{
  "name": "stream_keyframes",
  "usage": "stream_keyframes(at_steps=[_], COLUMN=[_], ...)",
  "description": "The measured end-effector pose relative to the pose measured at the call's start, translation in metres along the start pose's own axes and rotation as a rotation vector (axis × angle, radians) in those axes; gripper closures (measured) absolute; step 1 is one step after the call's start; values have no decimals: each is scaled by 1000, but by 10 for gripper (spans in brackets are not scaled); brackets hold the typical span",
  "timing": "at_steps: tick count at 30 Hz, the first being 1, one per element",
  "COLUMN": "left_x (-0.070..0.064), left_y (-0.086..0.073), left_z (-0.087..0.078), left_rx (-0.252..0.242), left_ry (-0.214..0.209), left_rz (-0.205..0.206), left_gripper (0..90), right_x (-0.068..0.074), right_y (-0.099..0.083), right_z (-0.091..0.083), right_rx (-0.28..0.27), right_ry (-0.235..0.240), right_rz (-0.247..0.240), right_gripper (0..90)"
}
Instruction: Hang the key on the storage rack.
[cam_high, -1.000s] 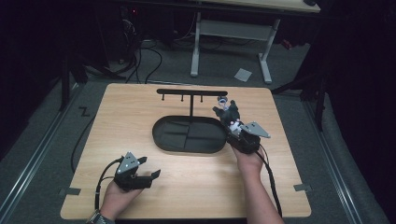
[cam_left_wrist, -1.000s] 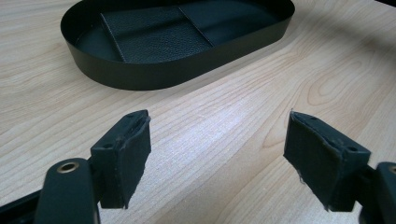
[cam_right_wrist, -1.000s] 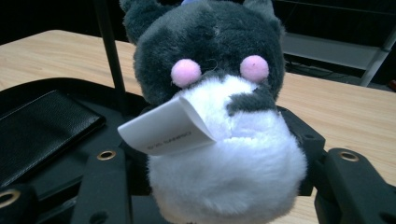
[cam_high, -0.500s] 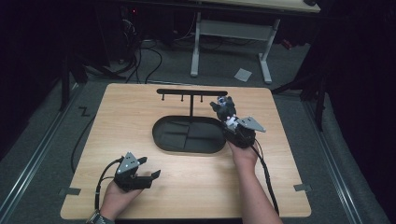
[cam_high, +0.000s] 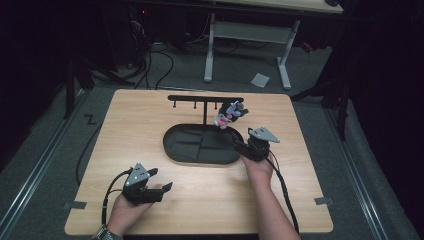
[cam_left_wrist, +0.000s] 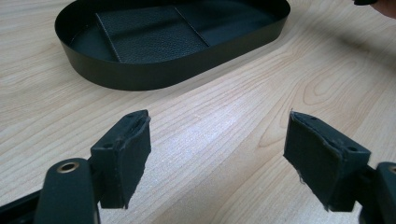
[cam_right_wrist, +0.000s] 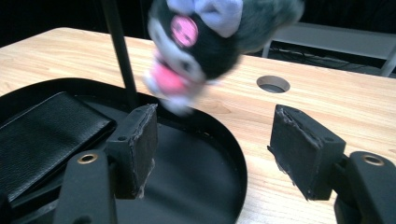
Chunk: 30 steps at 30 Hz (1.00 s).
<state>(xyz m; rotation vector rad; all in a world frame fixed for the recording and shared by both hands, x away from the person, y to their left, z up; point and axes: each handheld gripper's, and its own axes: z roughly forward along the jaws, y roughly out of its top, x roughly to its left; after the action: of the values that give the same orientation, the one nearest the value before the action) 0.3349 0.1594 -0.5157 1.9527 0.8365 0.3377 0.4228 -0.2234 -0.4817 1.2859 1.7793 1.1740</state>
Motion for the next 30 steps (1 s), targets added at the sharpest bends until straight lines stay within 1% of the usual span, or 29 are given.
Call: stream_keyframes(at_steps=[4,6,9,12,17,24,27,30], left_x=[-1,-2,-4,-5,-7,-7,-6,-3], left_y=[0,0,1,1,1,0,-1,-1], left_z=[0,1,2,3,5,8,7,6], left_rx=[-6,-14,-18,-12,-4,2,1,3], left_ry=[-2,-6,-7,-8,-11,-8,-2,13], left_rz=[3,11,22,28,34,35,34,34], left_gripper=[234,234,234,234,234,233,233,232], right_x=[3,3,2,1,-1,-6,-9,-12], right_y=[-4,-8,-15,-24,-40,-57,-62,-68], right_z=[-6,-10,-20,-30,-48,-72,-82,-93], right_rx=[-3,5,4,6,28,43,46,53], right_ry=[14,19,31,34,34,25,18,26], right_rz=[-7,-7,2,2,-6,-11,-16,-14], right_gripper=[313,300,288,261,213,175,161,153])
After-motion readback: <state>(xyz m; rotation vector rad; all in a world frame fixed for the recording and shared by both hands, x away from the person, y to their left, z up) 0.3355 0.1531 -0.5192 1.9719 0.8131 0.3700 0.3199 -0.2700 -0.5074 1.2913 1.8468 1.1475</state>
